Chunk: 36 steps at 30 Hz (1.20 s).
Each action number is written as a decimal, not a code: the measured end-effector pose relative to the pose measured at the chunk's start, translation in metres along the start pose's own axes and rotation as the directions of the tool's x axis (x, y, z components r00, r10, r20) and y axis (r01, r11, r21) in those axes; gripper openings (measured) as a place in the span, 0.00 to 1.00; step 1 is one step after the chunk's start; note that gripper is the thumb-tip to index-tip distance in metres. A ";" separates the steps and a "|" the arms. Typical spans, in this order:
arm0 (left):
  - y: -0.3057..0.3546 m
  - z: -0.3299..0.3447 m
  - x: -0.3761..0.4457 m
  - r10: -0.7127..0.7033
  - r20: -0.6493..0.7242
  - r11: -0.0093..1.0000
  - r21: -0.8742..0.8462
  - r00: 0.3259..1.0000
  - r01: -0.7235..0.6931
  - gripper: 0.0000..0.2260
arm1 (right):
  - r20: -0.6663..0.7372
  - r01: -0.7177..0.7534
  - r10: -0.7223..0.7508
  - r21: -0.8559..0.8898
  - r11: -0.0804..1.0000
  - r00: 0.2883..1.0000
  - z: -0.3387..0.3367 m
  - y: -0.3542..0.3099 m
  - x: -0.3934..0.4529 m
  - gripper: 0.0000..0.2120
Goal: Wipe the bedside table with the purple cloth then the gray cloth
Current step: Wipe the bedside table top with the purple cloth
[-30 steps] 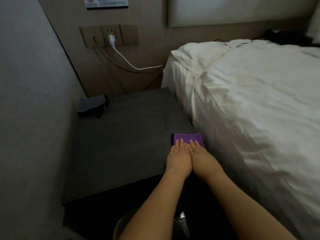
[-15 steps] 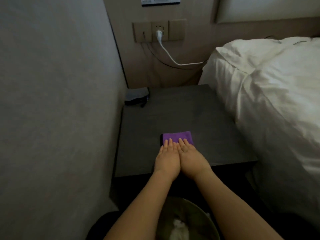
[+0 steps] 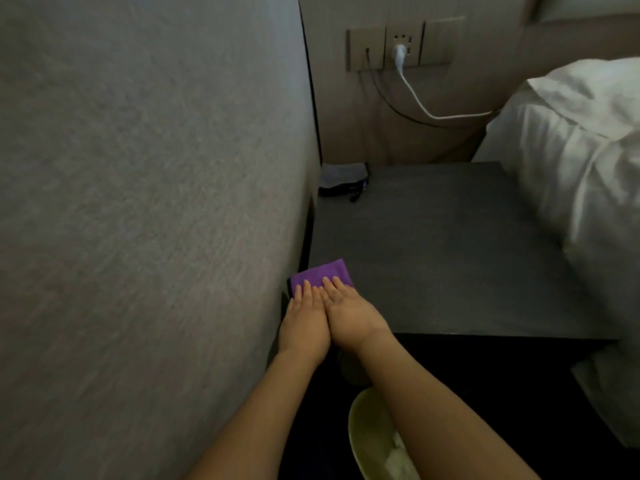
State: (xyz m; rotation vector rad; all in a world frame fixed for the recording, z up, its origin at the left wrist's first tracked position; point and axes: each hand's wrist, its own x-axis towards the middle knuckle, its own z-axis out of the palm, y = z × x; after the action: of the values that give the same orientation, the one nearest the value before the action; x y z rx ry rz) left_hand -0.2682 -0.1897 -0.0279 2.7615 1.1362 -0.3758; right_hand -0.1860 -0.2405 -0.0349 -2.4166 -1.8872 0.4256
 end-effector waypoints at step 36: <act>0.309 0.009 -0.002 0.483 0.007 0.875 -0.022 0.876 -0.483 0.25 | -0.289 -0.346 0.292 -0.153 0.926 0.911 0.000 0.260 -0.211 0.32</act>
State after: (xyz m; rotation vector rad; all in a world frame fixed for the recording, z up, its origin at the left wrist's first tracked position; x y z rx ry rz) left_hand -0.0527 -0.4116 -0.0282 2.8834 0.4044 -0.3129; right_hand 0.0131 -0.5092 -0.0485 -2.7603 -1.4927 -0.0850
